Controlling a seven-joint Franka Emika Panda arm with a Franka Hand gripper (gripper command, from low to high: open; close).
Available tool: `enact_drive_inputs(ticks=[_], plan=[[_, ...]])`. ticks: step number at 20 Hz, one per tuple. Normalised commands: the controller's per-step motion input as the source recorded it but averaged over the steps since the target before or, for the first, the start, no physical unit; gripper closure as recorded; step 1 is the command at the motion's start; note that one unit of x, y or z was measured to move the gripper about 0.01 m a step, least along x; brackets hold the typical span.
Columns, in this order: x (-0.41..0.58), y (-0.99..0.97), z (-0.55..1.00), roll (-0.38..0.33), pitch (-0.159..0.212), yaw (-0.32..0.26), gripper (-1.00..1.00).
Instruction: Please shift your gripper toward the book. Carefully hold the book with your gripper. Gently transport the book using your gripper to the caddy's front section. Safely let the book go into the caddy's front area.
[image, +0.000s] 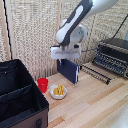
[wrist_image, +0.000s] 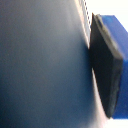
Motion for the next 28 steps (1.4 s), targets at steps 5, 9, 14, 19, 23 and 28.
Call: enact_drive_inputs(ticks=[5,9,14,19,23,28], plan=[[0.194,-0.04,0.71,0.006,0.21,-0.07,1.0],[-0.071,0.06,0.44,0.084,0.2,-0.1,1.0],[-0.242,0.23,0.45,0.127,0.028,-0.138,1.0],[-0.18,0.3,0.63,0.098,-0.006,-0.154,1.0],[-0.216,0.4,0.88,0.031,-0.05,-0.14,1.0],[-0.12,0.48,0.9,0.0,-0.053,-0.147,1.0]])
